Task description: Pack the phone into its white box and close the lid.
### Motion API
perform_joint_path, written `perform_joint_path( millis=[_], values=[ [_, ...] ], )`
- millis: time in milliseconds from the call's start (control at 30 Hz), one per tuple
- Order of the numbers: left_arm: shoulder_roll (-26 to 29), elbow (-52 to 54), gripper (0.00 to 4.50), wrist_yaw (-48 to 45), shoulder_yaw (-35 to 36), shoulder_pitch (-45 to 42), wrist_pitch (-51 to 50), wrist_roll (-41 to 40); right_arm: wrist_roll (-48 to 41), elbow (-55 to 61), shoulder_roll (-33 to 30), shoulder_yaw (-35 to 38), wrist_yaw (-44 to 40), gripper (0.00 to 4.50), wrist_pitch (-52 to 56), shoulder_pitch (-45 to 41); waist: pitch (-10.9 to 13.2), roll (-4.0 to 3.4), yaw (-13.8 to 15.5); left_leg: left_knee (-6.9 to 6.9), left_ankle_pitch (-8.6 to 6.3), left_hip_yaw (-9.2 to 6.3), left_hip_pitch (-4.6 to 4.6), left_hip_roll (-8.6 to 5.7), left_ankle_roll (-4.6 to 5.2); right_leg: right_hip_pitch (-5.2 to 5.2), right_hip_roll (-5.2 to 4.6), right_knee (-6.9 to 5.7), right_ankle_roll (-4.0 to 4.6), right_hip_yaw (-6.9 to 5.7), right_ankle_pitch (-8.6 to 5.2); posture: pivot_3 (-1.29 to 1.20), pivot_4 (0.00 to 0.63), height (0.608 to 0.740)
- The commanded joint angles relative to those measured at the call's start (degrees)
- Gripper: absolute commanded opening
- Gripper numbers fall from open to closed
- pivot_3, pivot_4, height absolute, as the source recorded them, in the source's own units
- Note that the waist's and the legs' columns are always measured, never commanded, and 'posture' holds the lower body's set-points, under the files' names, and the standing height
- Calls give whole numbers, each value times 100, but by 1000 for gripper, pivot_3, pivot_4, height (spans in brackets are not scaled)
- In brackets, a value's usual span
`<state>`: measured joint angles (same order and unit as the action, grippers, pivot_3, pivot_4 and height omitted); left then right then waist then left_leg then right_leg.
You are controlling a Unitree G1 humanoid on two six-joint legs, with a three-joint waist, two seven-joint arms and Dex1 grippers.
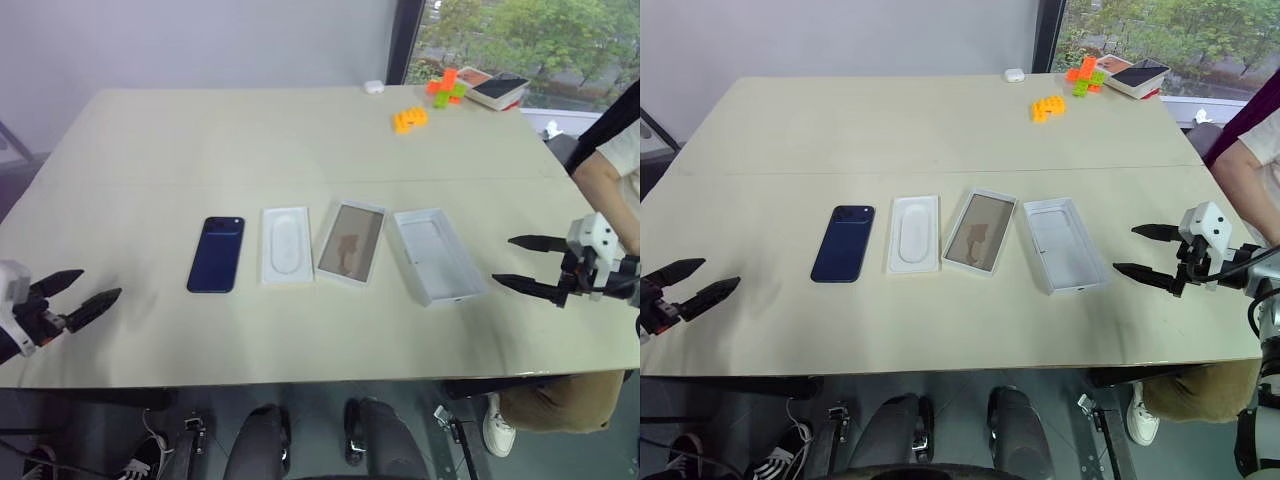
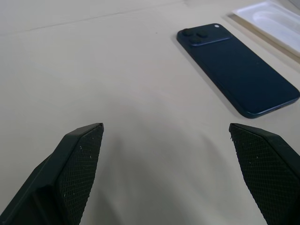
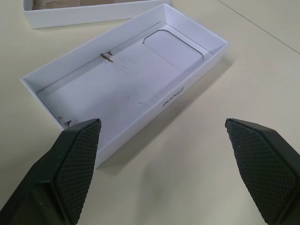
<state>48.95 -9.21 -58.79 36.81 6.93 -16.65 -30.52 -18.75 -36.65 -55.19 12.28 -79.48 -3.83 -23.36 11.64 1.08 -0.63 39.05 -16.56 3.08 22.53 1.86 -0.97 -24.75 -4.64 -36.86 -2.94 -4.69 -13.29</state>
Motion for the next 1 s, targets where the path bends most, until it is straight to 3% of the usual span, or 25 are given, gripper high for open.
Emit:
perform_joint_path(
  millis=[33,733,1000],
  values=[
    [150,-13,4500,3,219,-49,97,-29,-35,-13,-134,156,8,4438,-50,-148,0,0,0,0,0,0,0,0,0,0,0,0,0,0,0,0,150,740],
    [77,309,4500,120,106,-314,-246,-223,0,180,57,29,131,4438,5,-309,0,0,0,0,0,1,0,0,0,0,1,-1,-3,1,2,0,150,740],
    [226,941,4500,463,-344,-758,-1544,-551,23,434,151,-51,273,4438,176,-403,0,0,5,1,0,-1,0,0,0,2,3,-3,-15,1,9,0,150,740]
  ],
)
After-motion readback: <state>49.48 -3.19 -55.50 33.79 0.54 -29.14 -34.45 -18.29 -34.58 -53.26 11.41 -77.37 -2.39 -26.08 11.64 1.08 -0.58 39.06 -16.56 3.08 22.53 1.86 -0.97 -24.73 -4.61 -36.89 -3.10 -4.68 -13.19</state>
